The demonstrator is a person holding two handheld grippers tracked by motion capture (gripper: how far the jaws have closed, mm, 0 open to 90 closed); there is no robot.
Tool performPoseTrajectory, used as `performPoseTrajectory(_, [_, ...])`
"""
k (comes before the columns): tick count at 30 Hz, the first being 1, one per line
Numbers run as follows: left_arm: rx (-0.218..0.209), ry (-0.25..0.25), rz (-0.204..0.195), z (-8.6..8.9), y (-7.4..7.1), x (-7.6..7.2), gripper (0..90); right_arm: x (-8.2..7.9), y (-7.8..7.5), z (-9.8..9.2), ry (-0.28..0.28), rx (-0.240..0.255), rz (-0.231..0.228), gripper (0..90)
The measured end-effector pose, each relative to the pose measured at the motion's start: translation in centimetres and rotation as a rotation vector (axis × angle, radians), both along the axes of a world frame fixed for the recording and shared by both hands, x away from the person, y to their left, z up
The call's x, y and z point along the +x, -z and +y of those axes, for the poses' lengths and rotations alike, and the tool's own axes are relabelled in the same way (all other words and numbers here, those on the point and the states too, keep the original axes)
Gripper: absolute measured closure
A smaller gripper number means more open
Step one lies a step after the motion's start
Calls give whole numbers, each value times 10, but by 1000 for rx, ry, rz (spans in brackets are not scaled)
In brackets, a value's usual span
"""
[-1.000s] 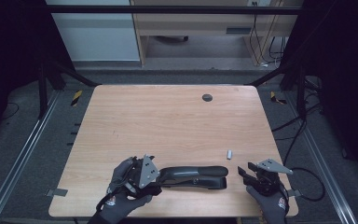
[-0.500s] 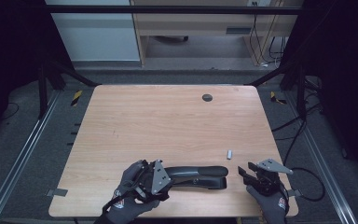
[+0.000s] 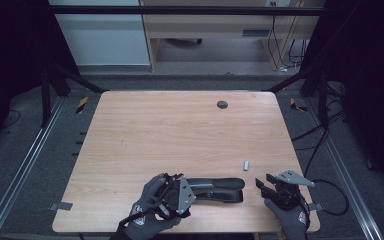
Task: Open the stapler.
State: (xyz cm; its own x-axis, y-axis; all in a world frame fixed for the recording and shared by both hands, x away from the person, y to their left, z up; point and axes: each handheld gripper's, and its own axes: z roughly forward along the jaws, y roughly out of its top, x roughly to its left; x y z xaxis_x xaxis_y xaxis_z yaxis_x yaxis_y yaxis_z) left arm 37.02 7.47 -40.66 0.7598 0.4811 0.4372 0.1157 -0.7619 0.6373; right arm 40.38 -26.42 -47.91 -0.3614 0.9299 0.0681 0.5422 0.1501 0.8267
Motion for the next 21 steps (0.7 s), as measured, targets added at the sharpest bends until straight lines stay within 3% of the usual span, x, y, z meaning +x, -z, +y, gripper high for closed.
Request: performPoseTrajectory(21, [73, 35, -74, -30, 5, -6, 272, 0, 0, 0, 2, -7, -2, 525])
